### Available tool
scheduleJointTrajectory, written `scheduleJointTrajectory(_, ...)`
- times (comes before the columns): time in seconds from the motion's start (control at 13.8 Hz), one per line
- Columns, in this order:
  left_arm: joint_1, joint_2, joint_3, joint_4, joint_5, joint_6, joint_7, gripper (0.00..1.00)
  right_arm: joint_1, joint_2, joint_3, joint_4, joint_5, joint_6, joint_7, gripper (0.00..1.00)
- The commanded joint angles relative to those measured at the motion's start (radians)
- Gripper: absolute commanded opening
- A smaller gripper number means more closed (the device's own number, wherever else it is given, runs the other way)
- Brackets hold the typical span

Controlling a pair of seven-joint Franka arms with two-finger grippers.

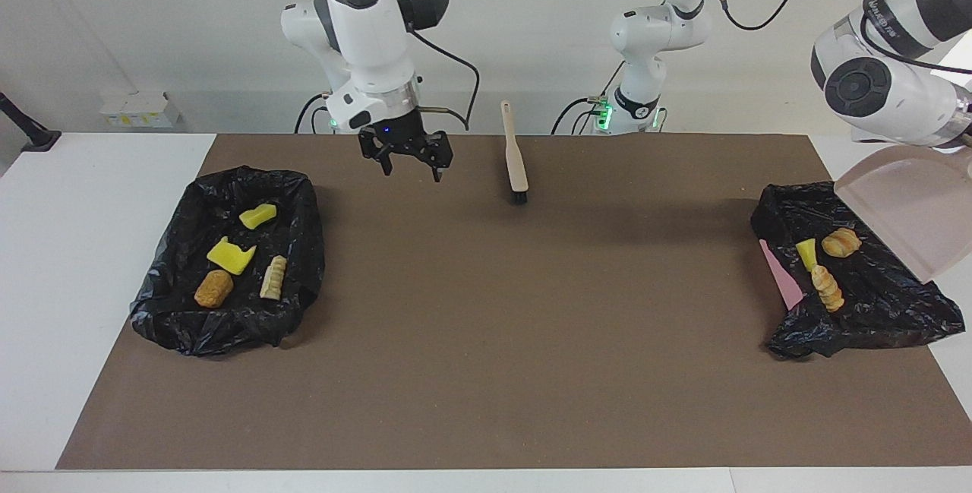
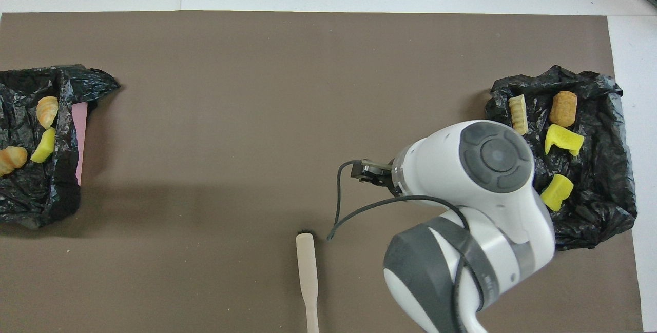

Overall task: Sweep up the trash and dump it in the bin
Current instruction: 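Bring the empty dustpan back toward the table center with the left gripper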

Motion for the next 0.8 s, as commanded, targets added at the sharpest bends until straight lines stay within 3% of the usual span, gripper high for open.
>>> scheduleJointTrajectory(0.0,-0.072,-0.022,0.009,-0.019,-0.083,-0.026,-0.048,0.0,-0.044,-0.001,0.009,0.074,-0.021,-0.078,-0.062,1.0)
scheduleJointTrajectory(0.15,-0.116,-0.024,0.007,-0.017,-0.175,-0.04,-0.105,0.0,-0.045,0.0,-0.01,0.136,-0.035,-0.144,-0.062,1.0)
scheduleJointTrajectory(0.44,-0.153,-0.027,0.004,-0.02,-0.478,-0.061,-0.321,0.0,-0.056,0.004,-0.029,0.208,-0.052,-0.262,-0.106,1.0)
scheduleJointTrajectory(0.73,-0.185,-0.041,0.002,-0.024,-0.712,-0.11,-0.562,0.0,0.033,0.002,-0.19,0.256,-0.057,-0.326,-0.172,1.0)
